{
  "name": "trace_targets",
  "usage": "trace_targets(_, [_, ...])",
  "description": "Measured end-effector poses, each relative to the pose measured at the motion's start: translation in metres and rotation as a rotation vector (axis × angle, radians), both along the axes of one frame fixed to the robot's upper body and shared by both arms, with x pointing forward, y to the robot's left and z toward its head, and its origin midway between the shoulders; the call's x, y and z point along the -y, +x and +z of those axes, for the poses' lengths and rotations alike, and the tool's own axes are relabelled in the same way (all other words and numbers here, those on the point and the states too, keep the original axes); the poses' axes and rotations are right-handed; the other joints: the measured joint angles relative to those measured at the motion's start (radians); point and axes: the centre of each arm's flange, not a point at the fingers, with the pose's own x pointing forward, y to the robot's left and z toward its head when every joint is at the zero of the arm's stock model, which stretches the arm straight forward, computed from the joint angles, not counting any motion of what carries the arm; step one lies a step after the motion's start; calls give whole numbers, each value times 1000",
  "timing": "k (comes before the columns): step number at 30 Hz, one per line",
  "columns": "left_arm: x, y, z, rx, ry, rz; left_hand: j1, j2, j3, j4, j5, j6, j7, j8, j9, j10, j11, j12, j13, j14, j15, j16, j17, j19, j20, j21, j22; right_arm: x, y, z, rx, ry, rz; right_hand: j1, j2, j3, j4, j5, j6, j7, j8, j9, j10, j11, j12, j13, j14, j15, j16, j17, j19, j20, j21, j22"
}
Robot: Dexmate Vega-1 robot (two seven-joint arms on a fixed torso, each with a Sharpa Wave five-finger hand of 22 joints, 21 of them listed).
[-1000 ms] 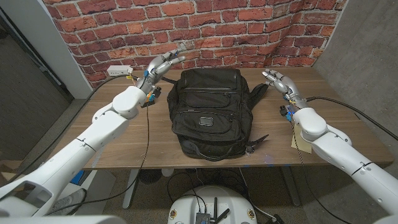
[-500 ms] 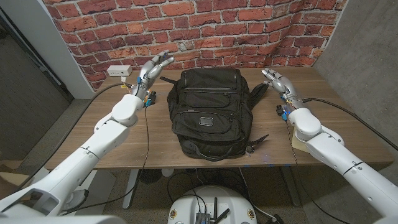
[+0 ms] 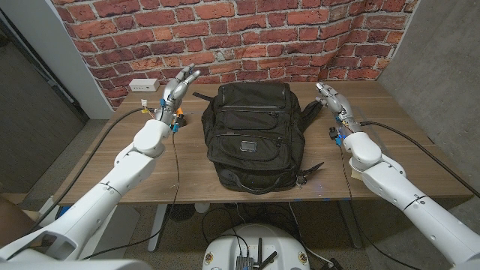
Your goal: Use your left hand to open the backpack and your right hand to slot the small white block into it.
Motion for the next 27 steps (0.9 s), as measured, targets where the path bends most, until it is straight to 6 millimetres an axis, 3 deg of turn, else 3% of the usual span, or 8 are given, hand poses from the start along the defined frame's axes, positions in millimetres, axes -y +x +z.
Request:
trace_targets(7, [-1,8,-13,-10,-38,-3,-26,15,0,8,0,-43,28,0,0,-16,16,0,0,-9,2,0,0,-5,-5,0,0,-2,2,-5,-6,27,34,-30,-1,-8,8,0,-46,2,-8,0,-26,1,0,-5,-18,18,-4,-7,-29,10,0,0])
trace_targets(11, [-1,11,-19,-18,-59,-5,-31,21,0,8,0,-46,32,0,0,-17,15,0,0,-17,5,0,0,-11,0,0,0,-2,4,-7,-11,42,51,-46,3,-8,16,0,-67,1,-8,0,-39,-3,0,-5,-25,25,-7,-12,-53,13,0,0])
trace_targets(19, [-2,19,-33,-47,-93,-15,-58,31,-2,18,0,-67,36,0,0,-34,13,-5,0,-18,4,0,0,-15,-4,0,0,-5,7,-13,-27,70,92,-99,4,-13,38,2,-137,7,-8,-4,-88,3,-3,-9,-64,41,-11,-28,-147,14,-8,0])
trace_targets(27, [0,25,-43,-71,-112,-32,-84,39,-3,28,0,-97,42,0,0,-68,18,-5,0,-43,4,-1,0,-32,0,0,0,-7,11,-19,-39,106,123,-126,5,-14,46,8,-169,39,-8,-4,-141,3,-7,-9,-119,43,-26,-41,-185,0,-4,0])
